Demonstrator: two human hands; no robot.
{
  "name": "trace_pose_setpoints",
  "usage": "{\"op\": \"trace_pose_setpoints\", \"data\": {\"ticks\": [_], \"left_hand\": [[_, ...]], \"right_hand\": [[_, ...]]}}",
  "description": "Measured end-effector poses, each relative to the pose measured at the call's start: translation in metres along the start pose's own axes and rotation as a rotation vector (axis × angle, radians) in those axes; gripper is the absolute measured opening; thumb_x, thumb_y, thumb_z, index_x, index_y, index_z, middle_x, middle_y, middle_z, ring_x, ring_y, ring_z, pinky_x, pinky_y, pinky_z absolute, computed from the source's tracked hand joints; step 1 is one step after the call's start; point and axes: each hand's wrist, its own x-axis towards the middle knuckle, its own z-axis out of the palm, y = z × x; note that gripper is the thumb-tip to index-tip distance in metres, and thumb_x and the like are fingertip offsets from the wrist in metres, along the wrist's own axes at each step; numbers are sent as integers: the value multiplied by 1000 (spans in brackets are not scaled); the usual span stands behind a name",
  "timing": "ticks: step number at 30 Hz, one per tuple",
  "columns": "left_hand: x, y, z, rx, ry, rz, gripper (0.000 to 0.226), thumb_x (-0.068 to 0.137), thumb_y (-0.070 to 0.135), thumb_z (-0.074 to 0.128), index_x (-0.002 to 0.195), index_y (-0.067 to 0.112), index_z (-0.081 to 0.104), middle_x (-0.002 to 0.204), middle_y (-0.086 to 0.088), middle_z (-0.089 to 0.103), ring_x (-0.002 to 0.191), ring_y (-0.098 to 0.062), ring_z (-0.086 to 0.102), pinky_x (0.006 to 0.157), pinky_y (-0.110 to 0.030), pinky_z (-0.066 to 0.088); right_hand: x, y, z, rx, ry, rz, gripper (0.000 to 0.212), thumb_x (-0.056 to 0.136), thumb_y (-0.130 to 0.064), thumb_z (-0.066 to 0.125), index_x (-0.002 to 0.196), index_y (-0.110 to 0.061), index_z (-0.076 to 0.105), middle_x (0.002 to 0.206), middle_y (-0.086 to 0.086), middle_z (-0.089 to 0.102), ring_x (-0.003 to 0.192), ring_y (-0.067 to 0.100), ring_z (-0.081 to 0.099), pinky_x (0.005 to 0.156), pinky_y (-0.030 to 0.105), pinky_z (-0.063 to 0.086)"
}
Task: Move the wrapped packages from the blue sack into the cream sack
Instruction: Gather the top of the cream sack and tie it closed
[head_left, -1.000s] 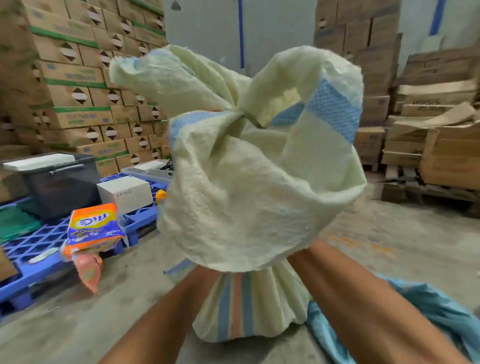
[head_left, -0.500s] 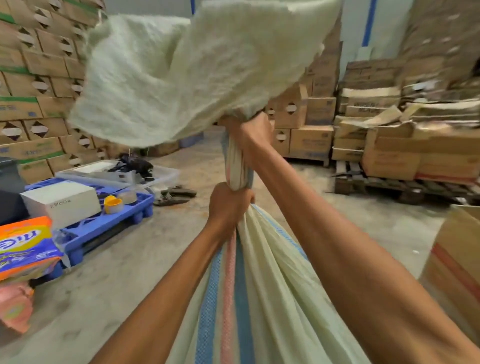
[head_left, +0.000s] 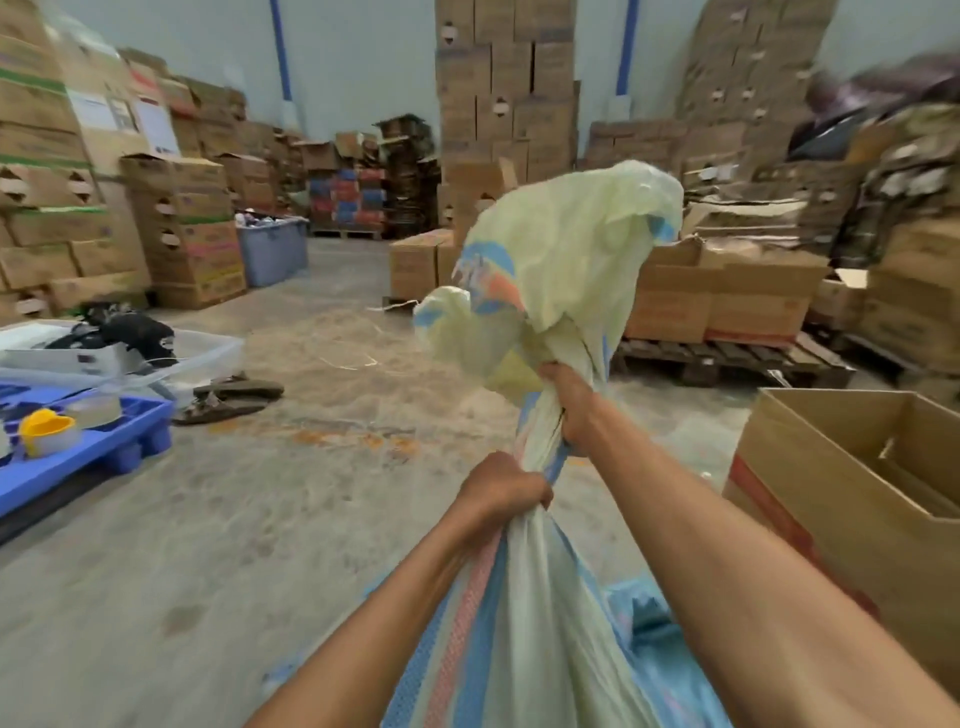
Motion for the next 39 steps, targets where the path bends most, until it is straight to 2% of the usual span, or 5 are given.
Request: {"op": "trace_pose_setpoints", "data": {"ticks": [9, 14, 23, 31, 39], "left_hand": [[90, -1, 63, 99, 8, -148, 55, 49, 39, 79, 97, 14, 73, 93, -5, 74, 77, -20, 71, 70, -31, 58], [120, -8, 91, 49, -109, -276, 41, 68, 10, 82, 104, -2, 67, 84, -16, 72, 55, -18, 66, 59, -29, 56], [126, -26, 112, 179, -31, -222, 71, 29, 37, 78, 96, 17, 71, 95, -6, 74, 85, -24, 72, 79, -45, 61], [122, -23, 137, 427, -82, -125, 82, 50, 49, 80, 120, 12, 59, 114, -8, 64, 101, -26, 64, 69, -30, 49], [97, -50, 201, 617, -177, 61, 78, 66, 53, 76, 127, 7, 58, 124, -15, 63, 110, -35, 62, 87, -38, 53]], "right_hand": [[137, 52, -73, -171, 172, 105, 62, 52, -44, 71, 105, -12, 70, 93, 7, 76, 70, 25, 74, 60, 40, 60], [111, 57, -79, -395, -4, 262, 30, 90, -37, 56, 78, -9, 61, 78, 10, 67, 61, 23, 58, 53, 25, 39], [81, 60, -122, -831, -125, 404, 106, 71, -96, 31, 120, -4, 52, 104, 25, 68, 79, 39, 69, 71, 42, 56], [31, 36, -203, -1008, 145, 147, 31, 99, -21, 50, 123, -5, 60, 87, -1, 72, 84, 24, 75, 87, 39, 58], [-72, 157, -305, -1424, 536, 192, 30, 77, -12, 60, 102, -18, 75, 100, 5, 73, 88, 28, 70, 80, 41, 61]]}}
